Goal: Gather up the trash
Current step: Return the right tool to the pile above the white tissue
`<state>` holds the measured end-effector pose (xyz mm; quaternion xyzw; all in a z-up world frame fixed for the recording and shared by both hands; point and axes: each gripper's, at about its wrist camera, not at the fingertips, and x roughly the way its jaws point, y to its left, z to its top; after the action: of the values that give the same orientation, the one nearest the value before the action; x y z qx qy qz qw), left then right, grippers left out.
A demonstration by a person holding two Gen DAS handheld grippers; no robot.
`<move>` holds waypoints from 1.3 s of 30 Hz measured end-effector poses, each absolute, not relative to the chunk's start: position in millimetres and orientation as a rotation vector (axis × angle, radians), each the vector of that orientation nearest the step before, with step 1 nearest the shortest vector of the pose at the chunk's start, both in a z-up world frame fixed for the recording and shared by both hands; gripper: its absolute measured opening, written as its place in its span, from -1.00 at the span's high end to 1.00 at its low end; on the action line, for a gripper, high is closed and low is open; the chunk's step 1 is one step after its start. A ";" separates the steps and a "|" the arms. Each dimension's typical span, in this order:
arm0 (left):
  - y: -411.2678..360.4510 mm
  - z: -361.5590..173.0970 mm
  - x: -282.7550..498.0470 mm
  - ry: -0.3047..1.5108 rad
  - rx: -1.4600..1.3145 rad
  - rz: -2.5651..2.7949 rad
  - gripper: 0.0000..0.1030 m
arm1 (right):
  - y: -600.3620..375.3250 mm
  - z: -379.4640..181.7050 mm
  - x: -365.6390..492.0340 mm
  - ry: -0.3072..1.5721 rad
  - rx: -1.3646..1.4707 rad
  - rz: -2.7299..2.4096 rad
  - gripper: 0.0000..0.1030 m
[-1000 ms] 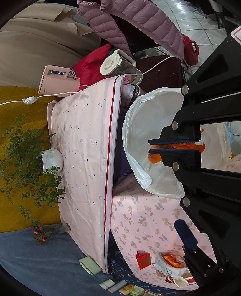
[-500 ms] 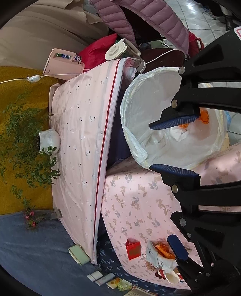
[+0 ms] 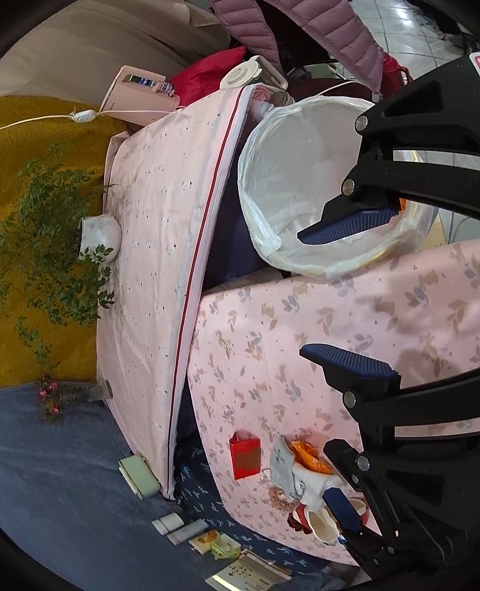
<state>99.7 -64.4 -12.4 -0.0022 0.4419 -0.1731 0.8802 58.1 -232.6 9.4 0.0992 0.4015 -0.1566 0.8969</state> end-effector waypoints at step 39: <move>144.6 -92.5 147.5 1.078 -0.211 -0.025 -0.71 | -57.1 -39.3 129.4 0.970 0.127 -0.066 -0.19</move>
<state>147.5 144.6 -92.5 -0.1001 0.5125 -0.0118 0.8527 129.4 -57.1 -39.3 0.0612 0.4659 -0.0317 0.8821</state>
